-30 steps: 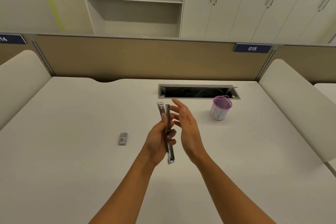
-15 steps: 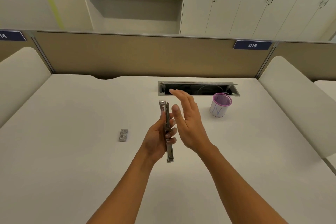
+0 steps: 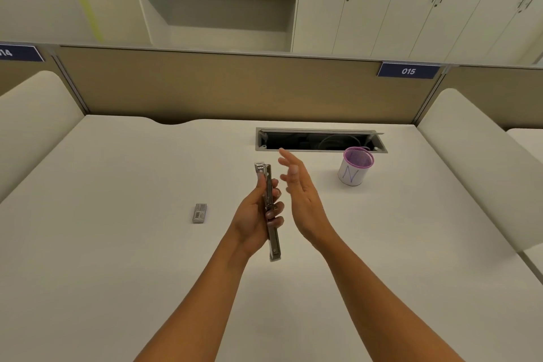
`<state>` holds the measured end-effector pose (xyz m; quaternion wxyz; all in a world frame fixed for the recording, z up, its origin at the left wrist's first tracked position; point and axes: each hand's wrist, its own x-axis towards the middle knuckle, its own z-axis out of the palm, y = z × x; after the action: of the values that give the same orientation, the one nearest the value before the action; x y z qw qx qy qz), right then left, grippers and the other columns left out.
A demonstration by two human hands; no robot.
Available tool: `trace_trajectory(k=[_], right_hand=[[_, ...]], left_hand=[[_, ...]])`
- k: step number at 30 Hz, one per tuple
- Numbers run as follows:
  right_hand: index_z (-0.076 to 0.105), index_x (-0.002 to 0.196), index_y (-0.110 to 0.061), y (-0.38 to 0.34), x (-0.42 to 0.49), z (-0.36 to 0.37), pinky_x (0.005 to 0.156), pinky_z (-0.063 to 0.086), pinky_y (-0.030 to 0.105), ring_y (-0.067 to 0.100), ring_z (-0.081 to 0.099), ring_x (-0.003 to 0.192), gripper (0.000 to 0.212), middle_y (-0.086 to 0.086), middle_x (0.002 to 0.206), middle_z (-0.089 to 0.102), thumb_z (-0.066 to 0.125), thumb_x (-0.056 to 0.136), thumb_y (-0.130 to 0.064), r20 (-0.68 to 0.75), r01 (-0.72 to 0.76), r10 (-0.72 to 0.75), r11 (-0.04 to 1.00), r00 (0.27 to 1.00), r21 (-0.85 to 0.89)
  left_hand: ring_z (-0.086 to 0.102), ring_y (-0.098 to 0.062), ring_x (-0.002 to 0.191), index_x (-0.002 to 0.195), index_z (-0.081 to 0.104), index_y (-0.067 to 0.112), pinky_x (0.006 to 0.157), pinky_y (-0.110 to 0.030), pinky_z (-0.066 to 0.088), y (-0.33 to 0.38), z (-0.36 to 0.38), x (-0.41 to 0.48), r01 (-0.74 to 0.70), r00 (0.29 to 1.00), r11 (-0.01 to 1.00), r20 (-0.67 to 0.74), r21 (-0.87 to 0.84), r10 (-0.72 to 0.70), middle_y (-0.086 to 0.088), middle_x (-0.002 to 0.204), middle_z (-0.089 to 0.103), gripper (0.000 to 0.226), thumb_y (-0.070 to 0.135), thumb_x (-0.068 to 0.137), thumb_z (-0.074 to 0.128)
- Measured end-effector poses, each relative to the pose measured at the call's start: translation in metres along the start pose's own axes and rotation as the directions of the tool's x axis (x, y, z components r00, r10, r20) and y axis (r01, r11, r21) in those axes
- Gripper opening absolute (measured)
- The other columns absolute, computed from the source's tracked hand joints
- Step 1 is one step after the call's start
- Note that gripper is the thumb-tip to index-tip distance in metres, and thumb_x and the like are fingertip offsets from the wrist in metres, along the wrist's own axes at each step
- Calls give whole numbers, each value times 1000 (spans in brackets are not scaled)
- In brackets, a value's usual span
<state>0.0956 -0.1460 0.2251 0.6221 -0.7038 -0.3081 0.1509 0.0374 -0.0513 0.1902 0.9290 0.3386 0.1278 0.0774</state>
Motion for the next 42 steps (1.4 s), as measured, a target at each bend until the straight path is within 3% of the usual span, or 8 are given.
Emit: trace_trajectory(k=[6,14,17,20,23,27,31,42], right_hand=[[60,124,-16,22,-5,-2,102,46,38,27,59,119,48,7,130,61,28,103,-45,-24,-371,522,637,853,676],[62,121,-2,44,-14,-2,95,50,38,31,61,116,52,16,120,67,29,105,-39,175,-442,716,205,676,873],[64,109,2,51,-19,-1,96,46,37,30,62,105,50,19,112,66,28,105,-33,239,-440,747,79,620,894],[59,95,0,60,-26,3,93,42,31,26,57,89,36,15,94,60,29,103,-18,269,-354,752,-51,601,934],[50,79,-6,68,-29,0,67,42,27,20,48,66,32,10,75,48,26,101,-6,237,-257,802,-108,549,961],[61,79,-1,84,-30,-12,56,56,32,23,66,60,40,14,61,66,30,102,-12,298,-230,751,-197,590,953],[62,95,5,97,-21,-20,87,52,35,29,65,85,43,20,92,68,29,106,-20,228,-249,802,-102,552,963],[60,86,6,131,-13,-43,94,47,33,28,58,78,31,20,89,59,38,102,-9,96,-598,890,216,445,771]], left_hand=[[35,-8,49,97,67,15,42,-19,32,5,-1,2,-4,995,996,-96,92,12,2,74,50,42,53,85,54],[44,-6,49,96,71,14,47,-20,38,13,7,6,86,982,795,-185,601,34,3,69,57,35,43,94,52],[58,-12,63,95,66,12,62,-33,50,0,22,16,140,984,379,-172,915,51,-2,82,63,27,34,96,50],[57,-26,99,108,57,11,77,-37,46,-40,36,20,79,997,-439,-70,895,38,-10,107,60,25,29,98,43],[58,-28,97,114,53,10,70,-32,40,-59,38,21,20,997,-602,25,798,66,-12,111,56,22,23,99,44],[59,-26,87,103,57,14,67,-32,43,-48,34,29,67,998,-416,-56,907,39,-7,104,53,23,32,97,46],[58,-22,75,83,56,14,60,-30,41,-33,22,37,90,993,-128,-79,988,87,-3,83,57,21,31,94,52],[62,-16,59,88,63,8,70,-33,56,-46,-36,44,324,915,435,-394,840,80,-1,70,61,21,28,91,60]])
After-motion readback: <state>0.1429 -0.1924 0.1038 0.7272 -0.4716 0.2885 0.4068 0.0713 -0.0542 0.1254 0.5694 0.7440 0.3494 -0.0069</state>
